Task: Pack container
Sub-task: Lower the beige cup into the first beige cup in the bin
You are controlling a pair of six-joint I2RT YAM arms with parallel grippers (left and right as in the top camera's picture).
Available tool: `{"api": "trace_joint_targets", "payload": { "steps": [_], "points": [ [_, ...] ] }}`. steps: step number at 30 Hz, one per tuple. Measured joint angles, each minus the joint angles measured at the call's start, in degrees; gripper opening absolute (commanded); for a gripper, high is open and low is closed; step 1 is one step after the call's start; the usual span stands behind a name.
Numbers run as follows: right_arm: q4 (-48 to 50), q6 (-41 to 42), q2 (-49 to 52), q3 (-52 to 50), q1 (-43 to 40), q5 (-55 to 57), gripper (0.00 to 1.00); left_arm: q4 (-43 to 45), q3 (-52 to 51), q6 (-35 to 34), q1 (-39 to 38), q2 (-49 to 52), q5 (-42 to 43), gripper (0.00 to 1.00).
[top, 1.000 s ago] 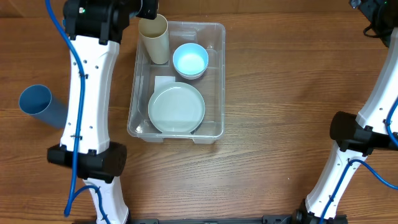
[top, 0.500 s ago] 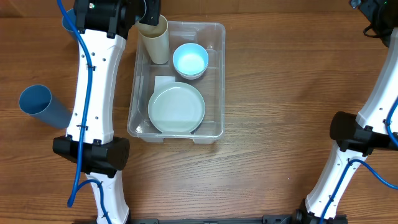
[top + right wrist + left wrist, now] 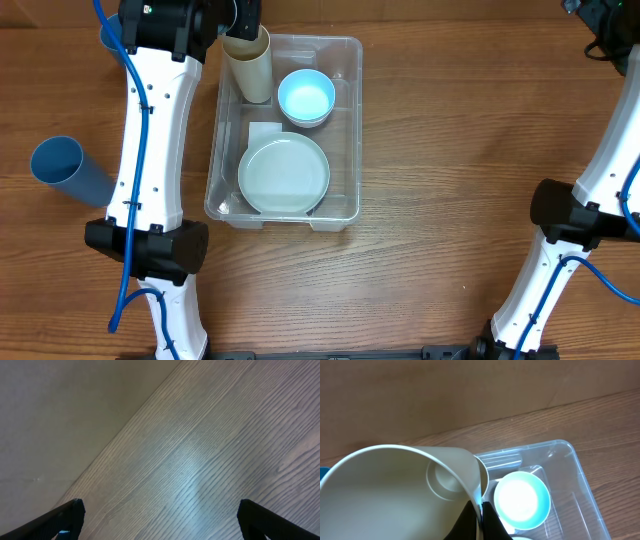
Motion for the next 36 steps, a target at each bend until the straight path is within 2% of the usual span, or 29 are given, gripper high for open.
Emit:
{"api": "trace_joint_targets", "payload": {
  "steps": [10, 13, 26, 29, 30, 32, 35, 36],
  "points": [
    [0.02, 0.00, 0.00, 0.00, -0.02, 0.00, 1.00, -0.46, 0.00, 0.00, 0.00, 0.00, 0.04, 0.04],
    [0.02, 0.02, 0.00, 0.00, -0.02, 0.00, 1.00, -0.46, 0.00, 0.00, 0.00, 0.00, 0.04, 0.12],
    [-0.02, 0.02, 0.00, 0.00, -0.02, 0.00, 1.00, -0.42, 0.00, 0.02, 0.00, 0.00, 0.04, 0.13],
    [0.00, 0.02, 0.00, 0.00, -0.02, 0.00, 1.00, -0.42, 0.00, 0.07, 0.00, 0.00, 0.04, 0.22],
    [0.02, 0.04, 0.00, 0.00, -0.02, 0.02, 1.00, -0.42, 0.00, 0.04, 0.00, 0.00, 0.04, 0.34],
    [0.04, 0.04, 0.00, 0.00, -0.02, -0.02, 1.00, -0.35, 0.00, 0.46, 0.00, 0.00, 0.02, 0.50],
    [0.02, 0.02, 0.00, 0.00, -0.02, 0.00, 1.00, 0.81, 0.00, 0.17, 0.02, 0.00, 0.04, 0.70],
    [-0.02, 0.02, 0.00, 0.00, -0.02, 0.00, 1.00, 0.92, 0.00, 0.42, 0.15, 0.00, 0.09, 0.73]
  ]
}}
